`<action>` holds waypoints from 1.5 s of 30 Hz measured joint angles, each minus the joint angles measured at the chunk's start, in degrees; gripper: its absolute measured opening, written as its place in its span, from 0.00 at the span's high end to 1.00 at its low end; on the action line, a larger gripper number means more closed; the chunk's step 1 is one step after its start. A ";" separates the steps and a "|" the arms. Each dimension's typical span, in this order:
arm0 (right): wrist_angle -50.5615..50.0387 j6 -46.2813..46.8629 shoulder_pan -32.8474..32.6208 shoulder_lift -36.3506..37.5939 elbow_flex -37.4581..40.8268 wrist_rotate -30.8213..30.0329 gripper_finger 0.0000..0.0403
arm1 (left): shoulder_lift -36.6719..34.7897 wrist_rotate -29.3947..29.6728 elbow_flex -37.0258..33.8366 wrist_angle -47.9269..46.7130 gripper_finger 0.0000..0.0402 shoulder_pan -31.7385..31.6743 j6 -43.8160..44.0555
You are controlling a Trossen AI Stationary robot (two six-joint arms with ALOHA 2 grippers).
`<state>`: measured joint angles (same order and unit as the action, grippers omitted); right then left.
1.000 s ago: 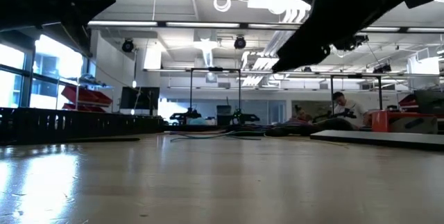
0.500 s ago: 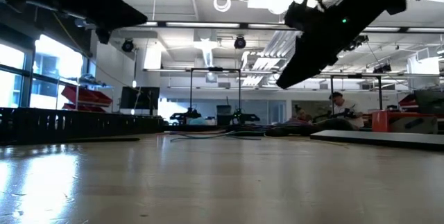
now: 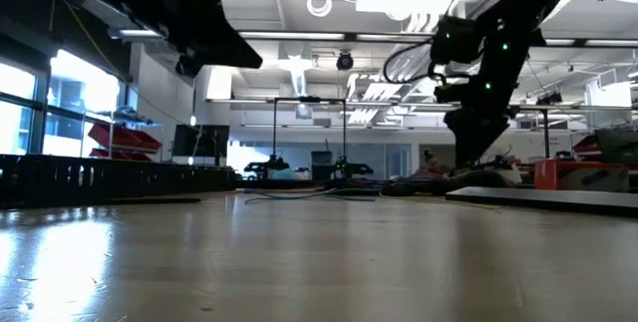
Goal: Ziptie cables
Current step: Prepare the cable wires to the center of the table
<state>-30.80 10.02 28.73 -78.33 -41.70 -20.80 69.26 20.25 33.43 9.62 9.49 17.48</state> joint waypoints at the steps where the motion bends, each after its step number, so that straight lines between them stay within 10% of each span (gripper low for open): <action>1: 0.06 -0.68 1.70 -0.38 0.00 0.58 0.24 | 1.11 0.02 0.26 1.12 1.00 0.73 -0.08; 14: 3.83 -8.38 11.02 -10.55 0.01 4.72 0.35 | 6.88 0.13 0.68 8.72 1.00 7.71 -0.20; 27: 4.41 -11.95 11.62 -11.31 -1.43 7.23 0.97 | 6.90 3.22 0.68 10.07 1.00 10.63 -0.70; 45: -10.56 -12.57 -24.13 3.69 -36.94 -1.62 0.99 | 3.24 30.14 10.47 14.71 1.00 22.51 -25.26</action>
<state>-41.36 -2.55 4.60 -74.64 -78.65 -22.42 72.50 50.40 43.90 24.33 32.00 -7.78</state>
